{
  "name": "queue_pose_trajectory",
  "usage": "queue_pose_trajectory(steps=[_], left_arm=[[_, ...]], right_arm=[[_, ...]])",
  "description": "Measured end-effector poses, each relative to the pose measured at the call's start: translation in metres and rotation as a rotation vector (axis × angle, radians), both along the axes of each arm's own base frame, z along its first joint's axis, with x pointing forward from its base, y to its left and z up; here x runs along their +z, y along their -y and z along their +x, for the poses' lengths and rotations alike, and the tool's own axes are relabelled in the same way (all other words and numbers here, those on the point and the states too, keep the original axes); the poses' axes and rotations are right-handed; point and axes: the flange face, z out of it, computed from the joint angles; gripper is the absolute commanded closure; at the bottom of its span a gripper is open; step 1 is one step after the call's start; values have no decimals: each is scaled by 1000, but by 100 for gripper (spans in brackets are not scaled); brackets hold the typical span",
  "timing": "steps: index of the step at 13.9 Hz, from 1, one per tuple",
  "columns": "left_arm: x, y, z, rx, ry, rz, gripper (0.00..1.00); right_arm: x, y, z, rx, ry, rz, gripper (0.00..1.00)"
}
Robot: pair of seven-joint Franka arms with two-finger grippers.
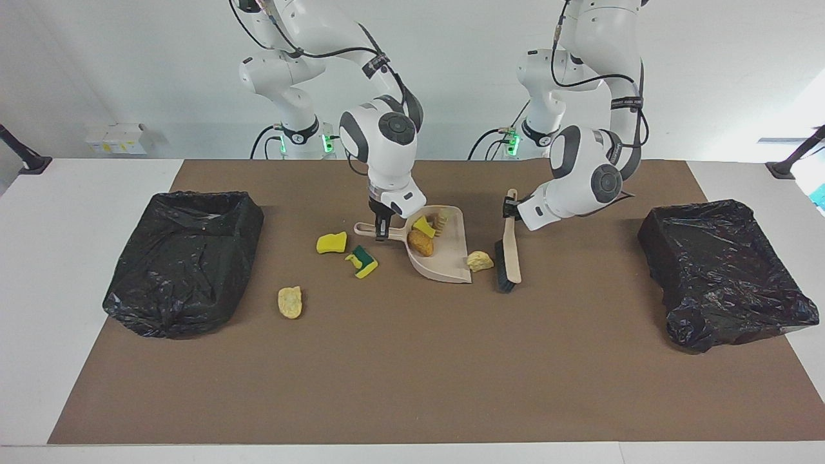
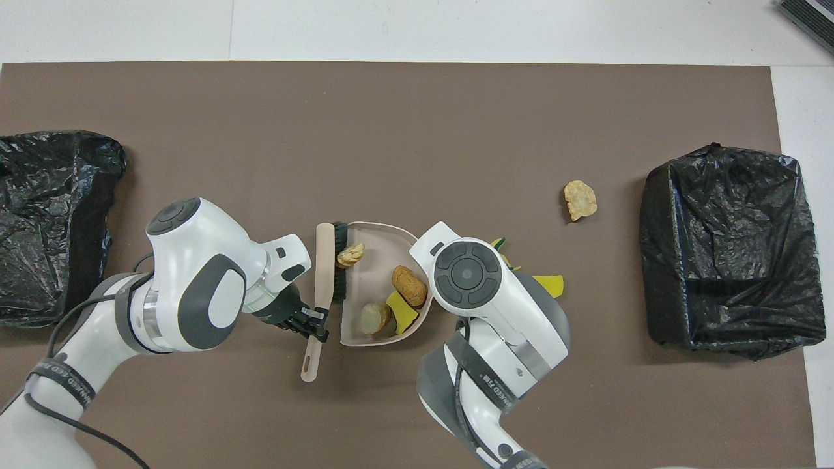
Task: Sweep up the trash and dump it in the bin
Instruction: 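Sweep the remaining crusts into the dustpan with the left gripper's brush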
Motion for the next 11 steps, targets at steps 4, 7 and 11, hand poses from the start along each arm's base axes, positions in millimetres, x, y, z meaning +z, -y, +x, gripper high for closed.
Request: queue_pose_trajectory(steps=[4, 7, 11], left_arm=[[8, 42, -13, 24, -12, -24, 100], [15, 43, -8, 38, -11, -23, 100], [36, 33, -1, 74, -16, 70, 100]], right_arm=[[0, 0, 0, -4, -1, 0, 100], [-1, 9, 8, -8, 0, 2, 100], [2, 26, 21, -24, 3, 12, 100]])
